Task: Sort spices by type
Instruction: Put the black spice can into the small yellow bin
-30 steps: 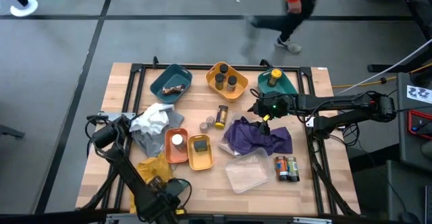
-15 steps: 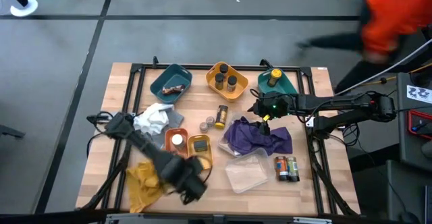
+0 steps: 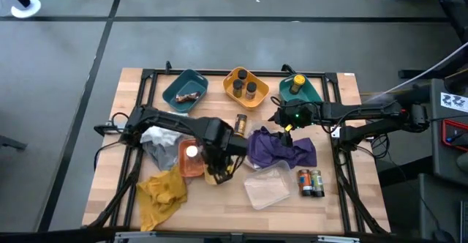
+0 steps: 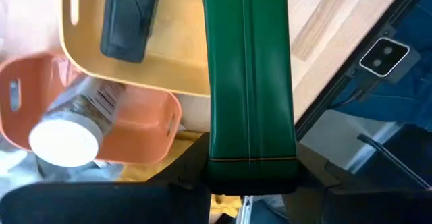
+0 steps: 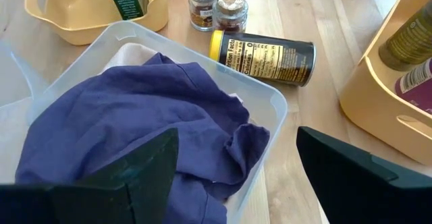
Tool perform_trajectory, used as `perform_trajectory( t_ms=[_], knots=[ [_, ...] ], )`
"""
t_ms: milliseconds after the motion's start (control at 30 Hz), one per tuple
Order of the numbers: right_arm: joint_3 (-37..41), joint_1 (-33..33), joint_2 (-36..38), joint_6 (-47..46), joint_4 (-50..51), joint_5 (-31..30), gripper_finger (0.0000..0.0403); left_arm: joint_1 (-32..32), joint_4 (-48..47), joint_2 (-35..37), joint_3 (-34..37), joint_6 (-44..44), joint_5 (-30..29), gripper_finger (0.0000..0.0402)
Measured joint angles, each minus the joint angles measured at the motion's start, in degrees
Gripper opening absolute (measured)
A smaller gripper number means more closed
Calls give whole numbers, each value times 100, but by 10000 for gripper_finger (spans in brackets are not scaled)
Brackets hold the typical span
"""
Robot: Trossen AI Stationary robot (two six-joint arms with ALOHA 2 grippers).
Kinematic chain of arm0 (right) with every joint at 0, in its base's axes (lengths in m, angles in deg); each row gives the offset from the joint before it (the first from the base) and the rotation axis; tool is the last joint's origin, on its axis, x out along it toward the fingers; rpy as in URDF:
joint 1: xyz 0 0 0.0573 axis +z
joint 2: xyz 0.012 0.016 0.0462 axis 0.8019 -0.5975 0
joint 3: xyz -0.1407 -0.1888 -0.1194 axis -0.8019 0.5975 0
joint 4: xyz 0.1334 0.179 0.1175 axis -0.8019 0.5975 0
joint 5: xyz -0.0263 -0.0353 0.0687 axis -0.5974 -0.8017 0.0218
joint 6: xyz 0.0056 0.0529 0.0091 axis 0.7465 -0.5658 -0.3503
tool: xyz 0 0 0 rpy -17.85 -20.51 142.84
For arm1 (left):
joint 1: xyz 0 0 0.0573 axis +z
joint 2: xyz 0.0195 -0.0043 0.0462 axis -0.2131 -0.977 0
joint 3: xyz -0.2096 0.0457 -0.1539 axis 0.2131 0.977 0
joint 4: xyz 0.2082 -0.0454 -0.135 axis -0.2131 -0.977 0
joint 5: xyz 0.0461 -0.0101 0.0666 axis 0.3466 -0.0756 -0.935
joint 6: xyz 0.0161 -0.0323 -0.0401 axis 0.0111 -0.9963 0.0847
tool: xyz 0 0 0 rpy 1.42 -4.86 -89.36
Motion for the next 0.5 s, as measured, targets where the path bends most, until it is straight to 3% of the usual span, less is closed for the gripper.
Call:
perform_trajectory(
  t_ms=[367,500],
  knots=[
    [0,0,-1,11,-2,0,301,166,1,0,22,460,140,114],
    [0,0,0,11,-2,0,301,156,1,-2,26,408,-92,114]
  ],
)
